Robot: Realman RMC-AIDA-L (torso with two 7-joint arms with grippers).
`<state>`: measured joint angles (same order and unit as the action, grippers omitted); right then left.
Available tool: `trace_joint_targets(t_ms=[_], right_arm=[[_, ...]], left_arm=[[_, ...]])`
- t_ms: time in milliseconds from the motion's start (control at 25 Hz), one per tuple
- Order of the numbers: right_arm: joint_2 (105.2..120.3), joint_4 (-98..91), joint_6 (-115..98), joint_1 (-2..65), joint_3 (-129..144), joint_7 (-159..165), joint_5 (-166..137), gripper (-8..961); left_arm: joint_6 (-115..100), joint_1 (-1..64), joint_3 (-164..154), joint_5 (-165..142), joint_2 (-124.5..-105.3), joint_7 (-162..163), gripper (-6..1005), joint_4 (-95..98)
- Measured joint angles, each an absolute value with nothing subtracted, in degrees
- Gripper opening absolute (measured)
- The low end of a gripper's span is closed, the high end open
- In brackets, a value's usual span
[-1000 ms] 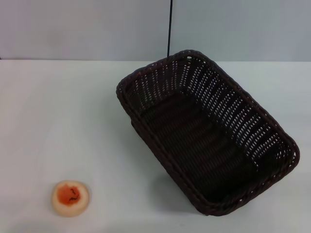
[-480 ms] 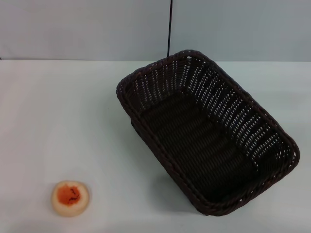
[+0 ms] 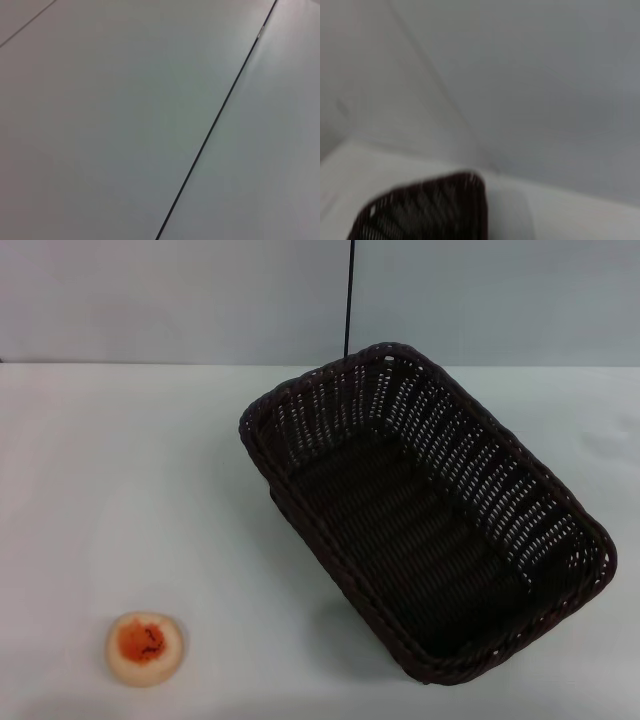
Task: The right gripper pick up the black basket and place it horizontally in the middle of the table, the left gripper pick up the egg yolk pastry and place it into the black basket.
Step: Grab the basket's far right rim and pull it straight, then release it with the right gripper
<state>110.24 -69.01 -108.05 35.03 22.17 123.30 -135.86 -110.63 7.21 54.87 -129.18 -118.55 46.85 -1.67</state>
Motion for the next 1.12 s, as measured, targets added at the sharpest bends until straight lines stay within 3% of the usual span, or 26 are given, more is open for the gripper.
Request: trace_joint_targets(t_ms=[480,1120], right_arm=[[109.61,-64.91,-111.16,42.89,37.39,127.28,-146.23,769],[113.23,-62.97,-109.80,42.32,42.01,127.15,-146.57,766]], left_arm=[[-109.32,6.74,53.77,-129.36,-118.65,46.85,680,-1.94],[-108.29,6.97,53.31,-129.37,-118.65,46.85,679,-2.90]])
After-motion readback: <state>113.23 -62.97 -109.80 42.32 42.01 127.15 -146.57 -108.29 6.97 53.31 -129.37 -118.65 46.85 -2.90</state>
